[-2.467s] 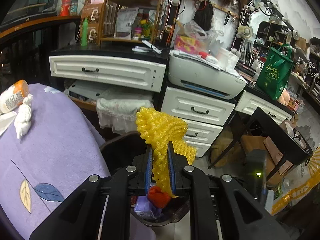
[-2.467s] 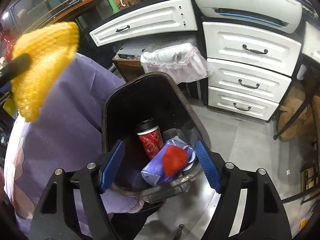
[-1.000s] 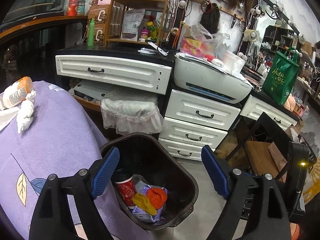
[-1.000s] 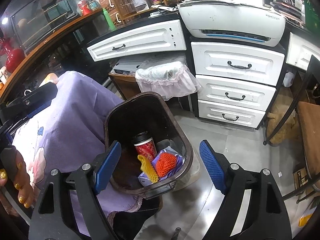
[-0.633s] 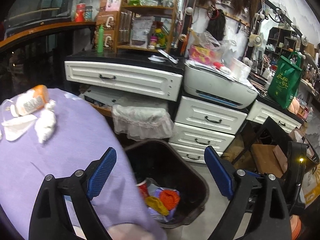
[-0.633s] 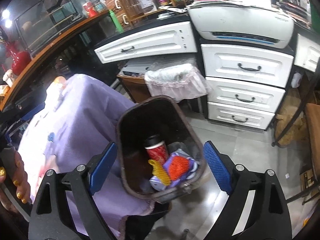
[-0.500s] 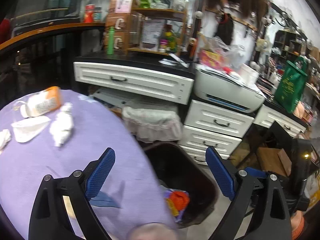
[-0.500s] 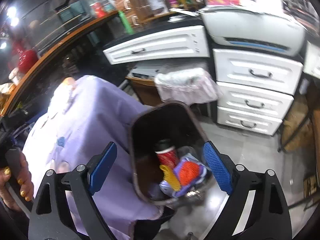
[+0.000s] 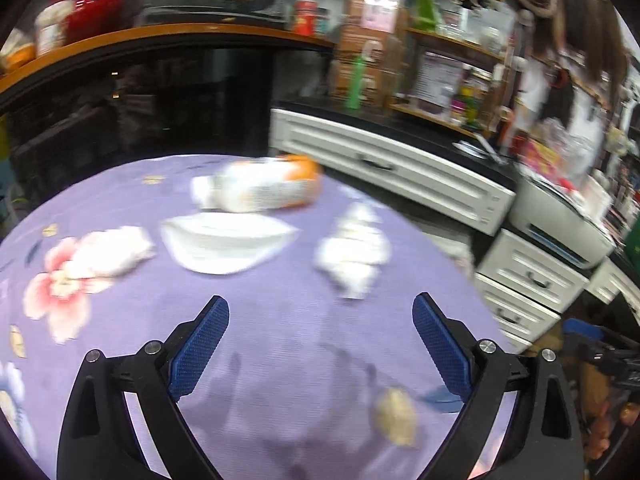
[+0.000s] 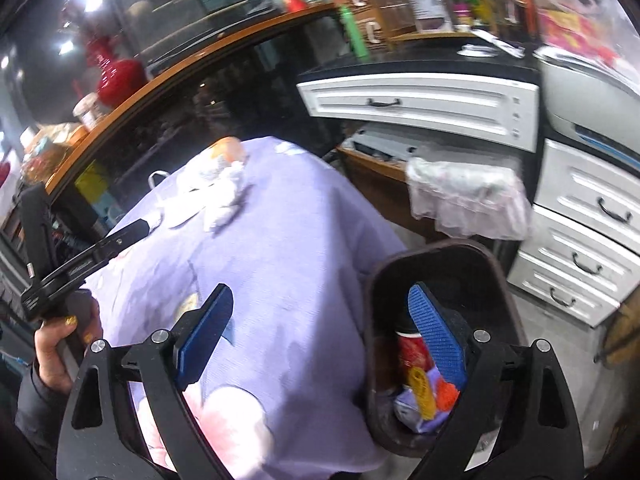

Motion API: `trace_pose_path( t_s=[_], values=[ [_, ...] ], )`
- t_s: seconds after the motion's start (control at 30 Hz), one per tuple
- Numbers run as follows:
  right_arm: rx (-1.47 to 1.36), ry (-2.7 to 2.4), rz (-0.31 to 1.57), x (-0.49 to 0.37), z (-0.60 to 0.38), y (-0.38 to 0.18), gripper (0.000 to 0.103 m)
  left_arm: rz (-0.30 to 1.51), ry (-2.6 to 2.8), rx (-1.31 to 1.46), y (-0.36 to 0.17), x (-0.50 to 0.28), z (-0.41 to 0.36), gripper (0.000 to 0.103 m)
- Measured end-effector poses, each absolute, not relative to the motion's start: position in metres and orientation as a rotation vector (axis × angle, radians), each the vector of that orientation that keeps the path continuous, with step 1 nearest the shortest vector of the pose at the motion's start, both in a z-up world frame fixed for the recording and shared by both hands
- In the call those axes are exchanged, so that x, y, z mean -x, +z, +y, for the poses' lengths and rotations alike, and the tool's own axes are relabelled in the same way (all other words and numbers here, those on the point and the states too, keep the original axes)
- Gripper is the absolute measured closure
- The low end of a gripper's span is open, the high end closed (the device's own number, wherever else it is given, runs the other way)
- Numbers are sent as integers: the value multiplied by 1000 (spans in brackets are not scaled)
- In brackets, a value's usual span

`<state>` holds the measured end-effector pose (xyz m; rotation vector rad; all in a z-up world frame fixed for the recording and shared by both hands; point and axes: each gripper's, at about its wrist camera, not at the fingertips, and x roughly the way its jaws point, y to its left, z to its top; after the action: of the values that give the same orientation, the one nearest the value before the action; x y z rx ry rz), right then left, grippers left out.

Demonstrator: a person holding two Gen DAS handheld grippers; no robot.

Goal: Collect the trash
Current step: 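Bring both grippers back over the table toward the white mask and tissues, then grasp the white face mask with the left gripper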

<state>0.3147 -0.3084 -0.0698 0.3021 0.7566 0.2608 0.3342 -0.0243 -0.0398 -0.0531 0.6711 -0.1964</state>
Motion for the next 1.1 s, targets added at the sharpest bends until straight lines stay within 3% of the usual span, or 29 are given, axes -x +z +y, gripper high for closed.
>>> trace_pose_path(
  t_s=[0.27,0.47,0.7,0.77,0.8,0.83,1.1],
  values=[
    [-254,320,769,-341,-268,-61,15,675,-109,168,-41,-363,39,14],
    [-191,339,778,-352,-245,-58,14,592,-107,87,-30,-384,28,21],
    [-133,341,785,-362,-233,-57,15,624,-85,-6,-38,-422,16,51],
    [-114,351,784,-368,-225,-56,15,626,-85,19,-39,-426,19,68],
    [-105,357,779,-371,-222,-55,15,627,-94,44,-39,-425,21,87],
    [-92,369,771,-376,-216,-54,15,629,-99,61,-39,-424,22,97],
    [-92,453,823,-434,-171,-55,15,592,-136,115,-34,-401,28,101]
  ],
)
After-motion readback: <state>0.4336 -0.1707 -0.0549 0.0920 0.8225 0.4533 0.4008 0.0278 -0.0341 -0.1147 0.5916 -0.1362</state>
